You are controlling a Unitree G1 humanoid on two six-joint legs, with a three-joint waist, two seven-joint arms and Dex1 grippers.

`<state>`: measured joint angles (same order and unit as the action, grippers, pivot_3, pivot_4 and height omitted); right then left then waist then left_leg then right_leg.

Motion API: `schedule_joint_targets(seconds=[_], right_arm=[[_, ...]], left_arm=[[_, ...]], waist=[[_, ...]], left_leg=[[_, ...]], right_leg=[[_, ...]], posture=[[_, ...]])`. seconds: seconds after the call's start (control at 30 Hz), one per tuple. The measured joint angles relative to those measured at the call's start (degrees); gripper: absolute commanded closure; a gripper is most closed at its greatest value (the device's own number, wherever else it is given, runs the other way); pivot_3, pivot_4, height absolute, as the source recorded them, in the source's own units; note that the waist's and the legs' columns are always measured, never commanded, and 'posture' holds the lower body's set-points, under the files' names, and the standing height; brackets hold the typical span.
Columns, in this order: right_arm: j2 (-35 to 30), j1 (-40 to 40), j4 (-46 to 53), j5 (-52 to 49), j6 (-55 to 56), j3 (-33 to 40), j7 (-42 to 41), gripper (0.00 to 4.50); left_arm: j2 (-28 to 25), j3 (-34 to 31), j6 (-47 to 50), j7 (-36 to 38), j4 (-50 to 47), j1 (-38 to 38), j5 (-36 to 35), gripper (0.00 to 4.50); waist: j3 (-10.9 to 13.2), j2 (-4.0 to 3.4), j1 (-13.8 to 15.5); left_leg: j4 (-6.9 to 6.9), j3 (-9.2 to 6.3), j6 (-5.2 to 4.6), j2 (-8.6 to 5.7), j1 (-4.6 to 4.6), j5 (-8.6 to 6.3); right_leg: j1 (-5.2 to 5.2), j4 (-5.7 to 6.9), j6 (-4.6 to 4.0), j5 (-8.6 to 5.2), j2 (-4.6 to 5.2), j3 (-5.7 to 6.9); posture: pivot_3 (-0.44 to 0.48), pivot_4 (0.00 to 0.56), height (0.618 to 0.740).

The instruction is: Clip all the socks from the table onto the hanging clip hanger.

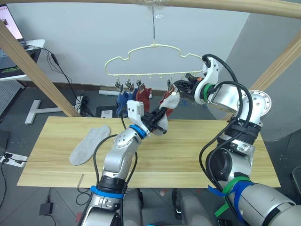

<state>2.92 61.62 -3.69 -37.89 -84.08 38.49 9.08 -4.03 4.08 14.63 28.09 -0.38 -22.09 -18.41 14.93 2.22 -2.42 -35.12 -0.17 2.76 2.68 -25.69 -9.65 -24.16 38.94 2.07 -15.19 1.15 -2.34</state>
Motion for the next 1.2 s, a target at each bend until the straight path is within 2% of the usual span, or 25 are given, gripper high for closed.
schedule_joint_targets(seconds=[0.07,0.2,0.3,0.33,0.47,0.63,0.73,0.83,0.97,1.07,1.2], right_arm=[[0.01,-0.05,-0.12,-0.07,-0.23,1.07,-0.01,2.64],[-0.46,-0.03,-0.12,-1.57,-1.83,2.59,-0.65,1.35],[-2.4,-0.09,0.52,-2.27,-3.98,2.47,-2.36,0.33],[-3.41,-0.25,1.86,-3.0,-4.83,1.97,-3.51,0.27],[-9.3,-4.55,11.02,-5.44,-5.83,-5.5,-9.25,0.27],[-16.13,-16.47,20.7,-1.7,4.01,-20.18,-14.52,0.27],[-18.11,-22.79,23.69,4.82,14.83,-28.77,-15.26,0.85],[-18.29,-26.67,23.89,12.07,24.96,-35.05,-14.6,1.88],[-14.73,-28.9,23.56,18.98,34.61,-39.8,-11.37,1.88],[-12.29,-29.24,22.9,21.4,38.69,-40.35,-10.09,2.45],[-9.81,-29.24,19.9,23.64,42.28,-41.21,-9.66,2.45]], left_arm=[[-0.09,0.05,0.0,0.07,0.0,0.05,0.0,4.5],[-0.1,0.3,0.0,0.15,0.0,0.07,0.02,4.5],[-0.13,0.77,0.07,0.26,0.11,0.06,0.41,3.77],[-0.16,0.87,0.25,0.49,0.31,0.05,0.41,3.46],[0.02,1.02,2.94,1.67,1.37,-0.25,-0.99,2.21],[-1.44,0.27,8.0,2.94,2.52,-0.16,-2.72,0.67],[-4.76,0.21,10.23,4.13,0.9,1.88,-3.17,0.63],[-8.93,-1.01,11.88,5.33,-2.97,3.81,-3.96,0.63],[-15.24,-3.42,13.69,7.48,-8.08,6.37,-4.36,0.63],[-16.64,-4.59,14.44,7.67,-10.11,7.25,-5.49,0.63],[-17.34,-6.14,15.54,7.29,-13.05,7.44,-6.45,0.63]], waist=[[0.0,0.0,-0.05],[0.0,0.0,-0.5],[0.0,0.0,-0.74],[0.0,0.0,-0.76],[0.0,0.0,-0.91],[0.0,0.0,-1.93],[0.0,0.0,-2.92],[0.0,0.0,-3.35],[0.0,-0.01,-3.39],[0.0,-0.01,-2.67],[0.0,-0.01,-2.1]], left_leg=[[0.0,0.01,0.0,0.0,-0.03,0.0],[0.0,0.0,0.0,0.0,-0.07,0.0],[0.0,0.0,0.0,0.0,-0.08,0.0],[0.0,0.0,0.0,0.0,-0.08,0.0],[0.01,-0.04,-0.01,0.0,-0.09,-0.01],[0.01,-0.04,-0.01,0.0,-0.07,-0.01],[0.01,-0.01,0.0,0.05,-0.04,0.0],[0.01,-0.03,0.01,0.09,0.0,0.01],[0.01,0.0,0.02,0.1,0.03,0.02],[-0.02,0.04,0.02,0.07,0.01,0.02],[-0.03,0.03,0.02,0.06,0.01,0.01]], right_leg=[[-0.02,0.0,0.0,0.0,0.0,-0.01],[-0.06,0.0,0.0,0.0,0.0,0.0],[-0.07,0.0,0.0,0.0,-0.01,0.0],[-0.08,0.0,0.0,0.0,-0.01,0.0],[-0.07,-0.04,0.02,-0.01,-0.02,0.01],[-0.07,0.0,0.08,-0.04,-0.05,-0.01],[-0.11,0.02,0.11,-0.06,-0.1,-0.08],[-0.13,0.08,0.12,-0.06,-0.15,-0.08],[-0.12,0.07,0.14,-0.07,-0.13,-0.11],[-0.1,0.03,0.14,-0.04,-0.08,-0.13],[-0.06,0.01,0.09,0.0,-0.07,-0.12]], posture=[[-0.086,0.217,0.74],[-0.087,0.217,0.74],[-0.094,0.217,0.74],[-0.1,0.217,0.74],[-0.115,0.219,0.74],[-0.119,0.221,0.74],[-0.117,0.226,0.74],[-0.117,0.226,0.74],[-0.092,0.232,0.74],[-0.083,0.235,0.74],[-0.071,0.233,0.74]])
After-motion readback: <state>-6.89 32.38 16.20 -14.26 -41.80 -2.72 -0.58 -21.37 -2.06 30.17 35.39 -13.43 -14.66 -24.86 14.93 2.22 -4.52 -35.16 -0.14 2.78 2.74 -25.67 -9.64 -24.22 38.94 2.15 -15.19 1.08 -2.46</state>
